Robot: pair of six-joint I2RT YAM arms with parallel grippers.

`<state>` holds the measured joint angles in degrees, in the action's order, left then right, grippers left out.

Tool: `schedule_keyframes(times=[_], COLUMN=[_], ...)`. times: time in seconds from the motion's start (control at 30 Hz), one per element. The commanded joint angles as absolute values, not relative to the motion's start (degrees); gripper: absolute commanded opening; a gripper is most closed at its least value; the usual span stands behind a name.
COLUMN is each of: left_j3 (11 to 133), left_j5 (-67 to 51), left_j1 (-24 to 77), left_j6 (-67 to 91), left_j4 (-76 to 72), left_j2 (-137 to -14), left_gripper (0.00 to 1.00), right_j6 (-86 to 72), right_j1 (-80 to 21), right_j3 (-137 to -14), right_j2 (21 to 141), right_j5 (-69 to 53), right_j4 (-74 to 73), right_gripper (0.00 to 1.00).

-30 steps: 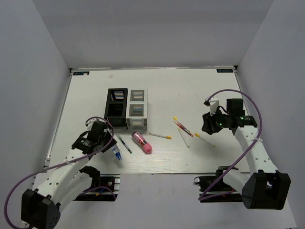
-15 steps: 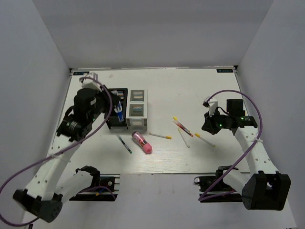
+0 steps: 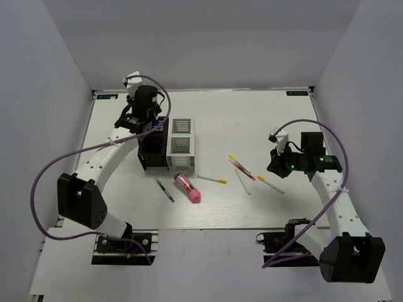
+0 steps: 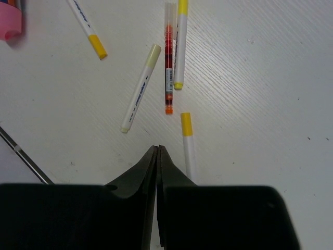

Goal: Sort the stationery into containers
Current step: Place the stationery in the storage box.

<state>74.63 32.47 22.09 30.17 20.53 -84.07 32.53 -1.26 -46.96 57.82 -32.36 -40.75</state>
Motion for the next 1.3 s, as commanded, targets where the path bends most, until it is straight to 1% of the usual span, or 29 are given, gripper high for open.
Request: schedule_keyframes(times=[0.0, 0.1, 0.23, 0.27, 0.4, 0.5, 0.63, 0.77, 0.8, 0.83, 0.87, 0.9, 0.97, 1.07, 1.1, 1.13, 1.17, 1.2, 1.23, 1.27], left_j3=[79.7, 78.3, 80.5, 81.0, 81.0, 83.6, 83.7, 82.4, 82.4, 81.0, 80.3, 79.6, 77.4, 75.5, 74.6, 74.1, 74.1, 73.3, 73.3, 73.3], left_j5=[38.7, 39.4, 41.5, 42.1, 43.2, 45.9, 46.9, 45.7, 45.7, 45.0, 45.0, 44.3, 42.8, 41.7, 41.7, 41.7, 41.1, 40.6, 40.6, 40.1], left_j1=[22.0, 22.0, 22.0, 22.0, 22.0, 22.7, 22.7, 22.7, 22.7, 22.7, 22.7, 22.7, 22.7, 22.7, 23.2, 23.2, 23.2, 23.2, 23.2, 23.2], left_j6=[28.2, 23.8, 21.6, 21.6, 21.6, 20.8, 20.3, 20.3, 20.3, 20.3, 20.3, 20.9, 20.9, 21.4, 21.4, 21.4, 22.0, 22.0, 22.0, 22.0], left_j4=[15.9, 10.9, 13.0, 13.0, 12.5, 13.0, 13.7, 13.0, 13.0, 13.0, 13.0, 12.5, 12.5, 11.9, 12.5, 12.5, 12.5, 12.0, 12.0, 12.0], left_j2=[-85.7, -86.2, -91.9, -93.4, -95.6, -98.9, -100.8, -100.8, -100.8, -100.8, -100.1, -99.5, -97.7, -95.8, -95.2, -94.7, -94.0, -93.0, -93.0, -92.1], left_gripper=[0.0, 0.0, 0.0, 0.0, 0.0, 0.0, 0.0, 0.0, 0.05, 0.1, 0.12, 0.19, 0.29, 0.36, 0.4, 0.52, 0.57, 0.6, 0.68, 0.72], right_j6=[33.2, 33.3, 33.3, 33.2, 33.4, 33.4, 33.5, 33.5, 33.5, 33.5, 33.4, 33.4, 33.1, 33.0, 33.0, 32.9, 33.0, 33.0, 32.9, 33.0], right_j1=[-1.5, -1.5, -1.4, -1.5, -1.4, -1.2, -1.3, -1.2, -1.4, -1.4, -1.4, -1.3, -1.4, -1.3, -1.3, -1.3, -1.4, -1.4, -1.6, -1.4], right_j3=[-46.2, -46.3, -46.3, -46.7, -47.0, -46.8, -46.6, -46.6, -46.6, -46.5, -46.4, -46.5, -46.6, -46.9, -47.1, -47.1, -47.3, -47.3, -47.3, -47.4], right_j2=[57.0, 57.4, 58.1, 58.3, 58.6, 58.5, 58.4, 58.4, 58.5, 58.5, 58.6, 58.8, 59.1, 59.5, 59.8, 59.9, 60.2, 60.3, 60.4, 60.5], right_j5=[-33.6, -33.8, -33.5, -33.4, -33.3, -33.0, -33.0, -33.1, -33.1, -33.1, -33.1, -33.1, -33.3, -33.3, -33.5, -33.6, -33.7, -33.8, -34.1, -34.3], right_j4=[-41.6, -41.6, -41.4, -41.4, -42.0, -42.2, -42.3, -42.0, -42.0, -41.9, -41.8, -41.9, -41.6, -41.4, -41.4, -41.3, -41.3, -41.2, -41.2, -41.3], right_gripper=[0.07, 0.07, 0.07, 0.08, 0.08, 0.08, 0.12, 0.23, 0.25, 0.25, 0.26, 0.26, 0.28, 0.28, 0.28, 0.28, 0.29, 0.31, 0.34, 0.38])
